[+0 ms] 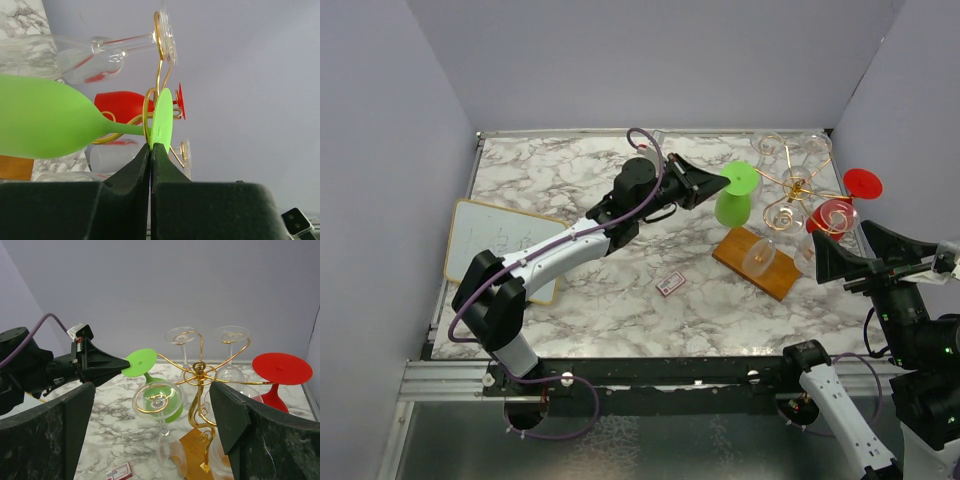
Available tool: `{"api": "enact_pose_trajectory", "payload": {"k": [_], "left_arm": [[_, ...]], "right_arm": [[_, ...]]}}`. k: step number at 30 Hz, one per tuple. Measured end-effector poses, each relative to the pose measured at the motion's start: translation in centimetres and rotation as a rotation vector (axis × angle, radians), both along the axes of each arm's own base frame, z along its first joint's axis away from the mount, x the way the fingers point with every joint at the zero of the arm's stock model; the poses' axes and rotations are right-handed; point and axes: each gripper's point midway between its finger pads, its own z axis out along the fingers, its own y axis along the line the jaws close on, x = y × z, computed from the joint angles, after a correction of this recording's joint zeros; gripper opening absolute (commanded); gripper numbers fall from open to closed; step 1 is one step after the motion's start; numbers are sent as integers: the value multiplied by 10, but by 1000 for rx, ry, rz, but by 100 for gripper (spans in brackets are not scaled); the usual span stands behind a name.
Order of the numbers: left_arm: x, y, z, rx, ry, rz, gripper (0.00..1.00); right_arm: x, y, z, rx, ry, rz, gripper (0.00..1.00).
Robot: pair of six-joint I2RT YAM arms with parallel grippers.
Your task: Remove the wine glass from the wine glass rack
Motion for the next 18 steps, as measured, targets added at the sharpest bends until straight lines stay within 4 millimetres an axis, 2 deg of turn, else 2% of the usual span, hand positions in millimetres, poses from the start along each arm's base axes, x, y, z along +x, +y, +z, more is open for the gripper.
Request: {"api": "enact_pose_trajectory", "payload": {"k": [4, 14, 18], "left_arm": [[3, 0, 7, -14, 9, 15, 0], [5, -1, 44, -74, -36, 44, 0], [6, -6, 45, -76, -37, 44, 0]], "right_arm": [[0, 0, 0, 0, -1, 0, 99], [-3, -1, 1, 3, -10, -2, 99], [-4, -1, 1, 4, -11, -3, 99]]}}
